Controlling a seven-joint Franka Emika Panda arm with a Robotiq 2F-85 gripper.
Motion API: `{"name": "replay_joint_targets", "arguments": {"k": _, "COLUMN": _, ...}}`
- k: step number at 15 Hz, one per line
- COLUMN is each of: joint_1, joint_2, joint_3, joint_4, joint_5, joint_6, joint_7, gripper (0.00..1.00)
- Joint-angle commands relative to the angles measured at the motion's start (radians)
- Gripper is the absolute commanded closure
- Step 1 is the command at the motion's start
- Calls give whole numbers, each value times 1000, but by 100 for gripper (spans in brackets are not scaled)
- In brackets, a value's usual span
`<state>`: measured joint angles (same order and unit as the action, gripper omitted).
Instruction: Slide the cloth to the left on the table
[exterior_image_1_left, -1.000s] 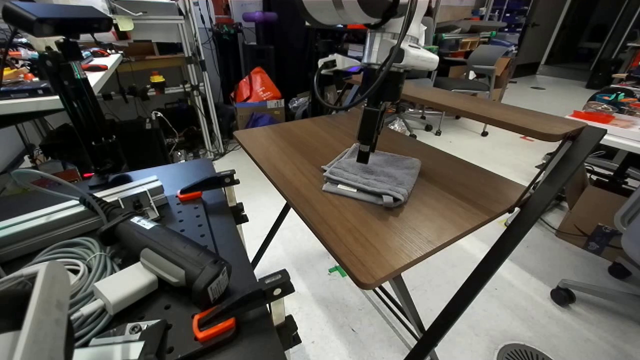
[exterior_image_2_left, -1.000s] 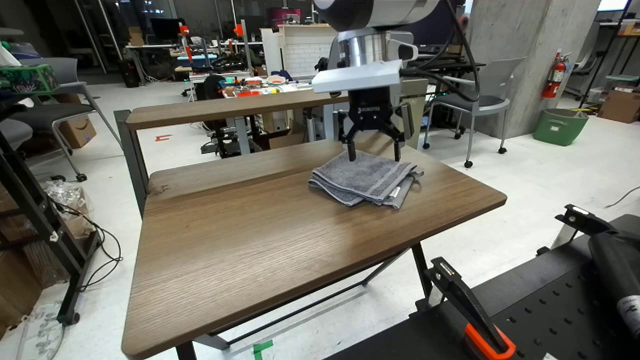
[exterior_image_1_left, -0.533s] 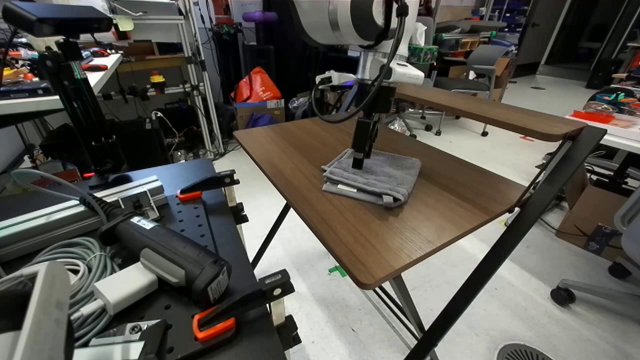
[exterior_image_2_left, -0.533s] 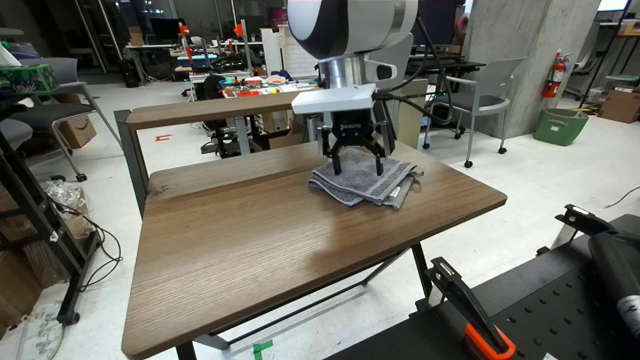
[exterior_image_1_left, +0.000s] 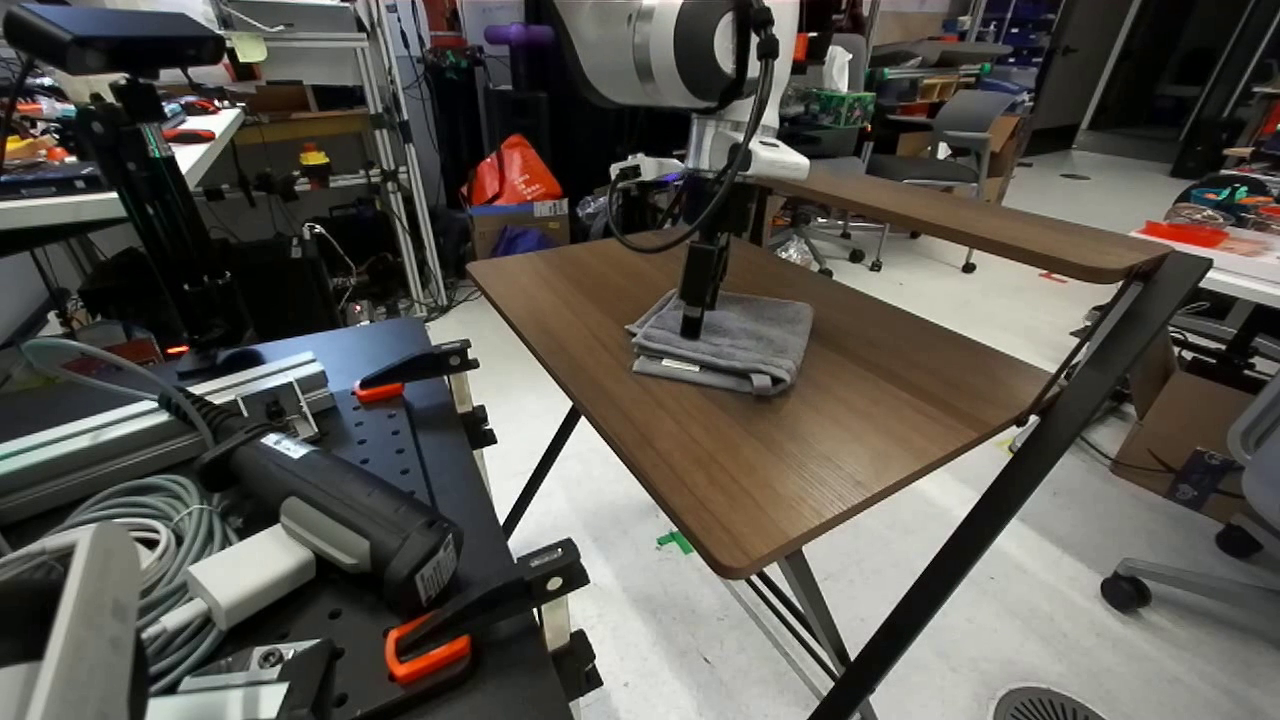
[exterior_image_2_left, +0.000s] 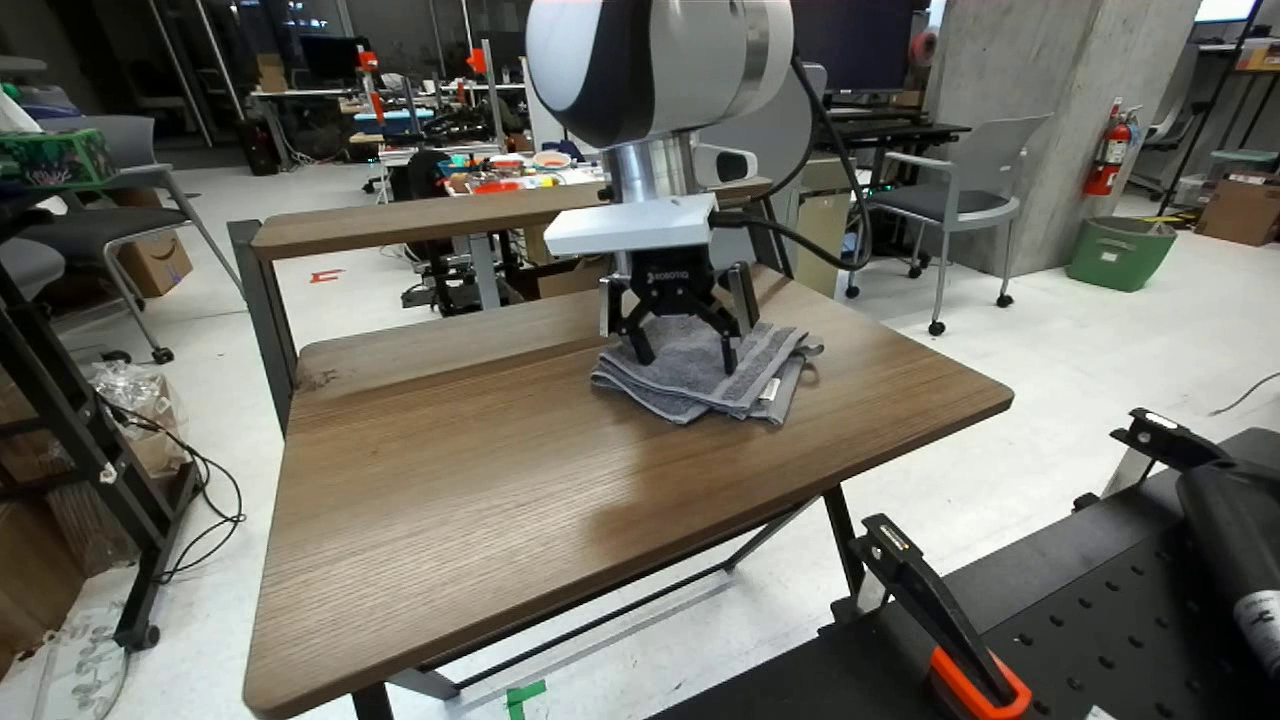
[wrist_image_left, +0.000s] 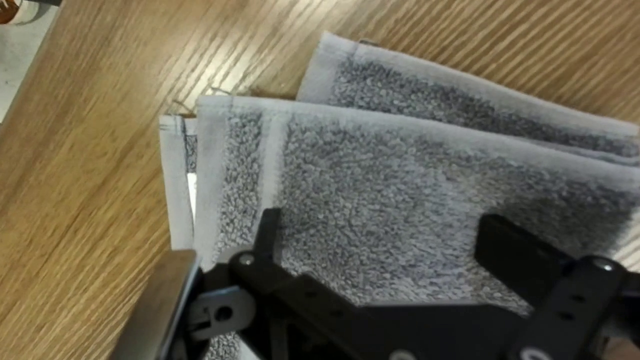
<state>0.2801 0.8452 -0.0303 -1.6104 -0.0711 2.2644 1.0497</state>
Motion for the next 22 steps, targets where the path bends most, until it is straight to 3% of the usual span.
{"name": "replay_joint_targets", "arguments": {"k": 1, "joint_1": 47, "joint_2": 8, "joint_3": 10, "joint_4": 6, "joint_5": -15, "joint_6": 14, "joint_7": -31, "gripper": 0}}
{"name": "replay_joint_targets", "arguments": {"k": 15, "joint_1": 218, "joint_2": 6, "joint_3": 59, "joint_4": -3, "joint_5": -61, "joint_6": 15, "joint_7": -158, "gripper": 0}}
{"name": "replay_joint_targets", "arguments": {"k": 19, "joint_1": 233, "joint_2": -75, "joint_3": 49, "joint_4": -46, "joint_5": -86, "joint_6": 13, "joint_7": -156, "gripper": 0}}
{"name": "replay_joint_targets", "arguments": {"k": 22, "joint_1": 201, "joint_2": -193, "joint_3": 91, "joint_4": -138, "joint_5": -50, "joint_6": 62, "joint_7": -198, "gripper": 0}}
